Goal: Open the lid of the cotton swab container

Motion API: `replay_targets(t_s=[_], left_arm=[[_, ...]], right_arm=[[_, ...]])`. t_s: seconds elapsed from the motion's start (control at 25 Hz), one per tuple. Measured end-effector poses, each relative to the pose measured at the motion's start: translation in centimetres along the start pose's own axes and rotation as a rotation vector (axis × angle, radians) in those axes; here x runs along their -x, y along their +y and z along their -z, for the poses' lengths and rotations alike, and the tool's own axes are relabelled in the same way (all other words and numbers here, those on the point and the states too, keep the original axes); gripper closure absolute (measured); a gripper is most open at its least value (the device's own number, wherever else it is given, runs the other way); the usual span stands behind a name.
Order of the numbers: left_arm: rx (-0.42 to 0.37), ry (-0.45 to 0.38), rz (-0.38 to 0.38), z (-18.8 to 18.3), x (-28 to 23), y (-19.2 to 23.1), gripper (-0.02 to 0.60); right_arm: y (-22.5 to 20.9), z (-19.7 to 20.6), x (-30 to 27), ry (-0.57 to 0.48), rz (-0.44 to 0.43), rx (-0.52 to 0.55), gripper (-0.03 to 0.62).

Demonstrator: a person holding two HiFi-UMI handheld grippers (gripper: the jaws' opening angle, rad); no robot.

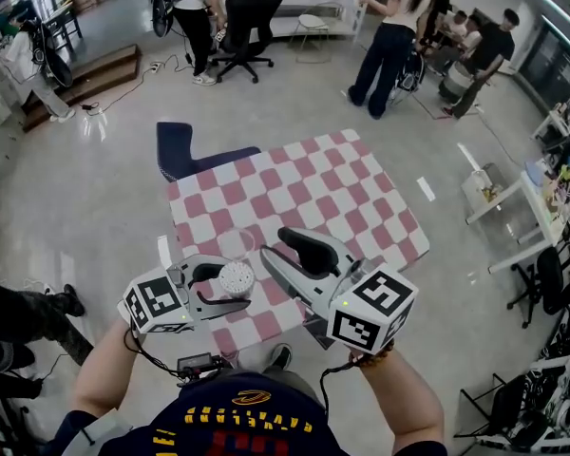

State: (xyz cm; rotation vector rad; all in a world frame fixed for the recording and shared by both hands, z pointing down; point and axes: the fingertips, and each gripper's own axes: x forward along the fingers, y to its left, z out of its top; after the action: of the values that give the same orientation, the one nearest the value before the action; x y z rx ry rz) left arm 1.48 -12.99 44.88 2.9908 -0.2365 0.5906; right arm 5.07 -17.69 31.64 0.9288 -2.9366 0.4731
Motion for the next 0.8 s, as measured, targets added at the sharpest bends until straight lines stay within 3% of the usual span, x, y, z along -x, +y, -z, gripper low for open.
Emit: replay_targets(t_s=[0.28, 0.6, 0.72, 0.8], left_arm=[[-0.013, -0.001, -0.035, 0.1, 0.2, 0.5, 0.324], [-0.014, -0.010, -0.046, -0.4, 0.5, 0.2, 0.324], [-0.015, -0.007, -0.045, -0.6, 0.7, 0.0, 0.324], [-0.014, -0.006, -0.045, -0.5, 0.6, 0.0, 0.324]], right_arm=[[1.1, 1.0, -0.3, 0.013, -0.048, 0.032, 0.511], [1.6, 1.9, -0.4, 0.013, -0.031, 0.023, 0.517], [1.6, 1.8, -0.1, 0.011, -0.017, 0.027, 0.583], [1.5, 1.9, 0.0, 0.010, -0.010, 0.026, 0.583]])
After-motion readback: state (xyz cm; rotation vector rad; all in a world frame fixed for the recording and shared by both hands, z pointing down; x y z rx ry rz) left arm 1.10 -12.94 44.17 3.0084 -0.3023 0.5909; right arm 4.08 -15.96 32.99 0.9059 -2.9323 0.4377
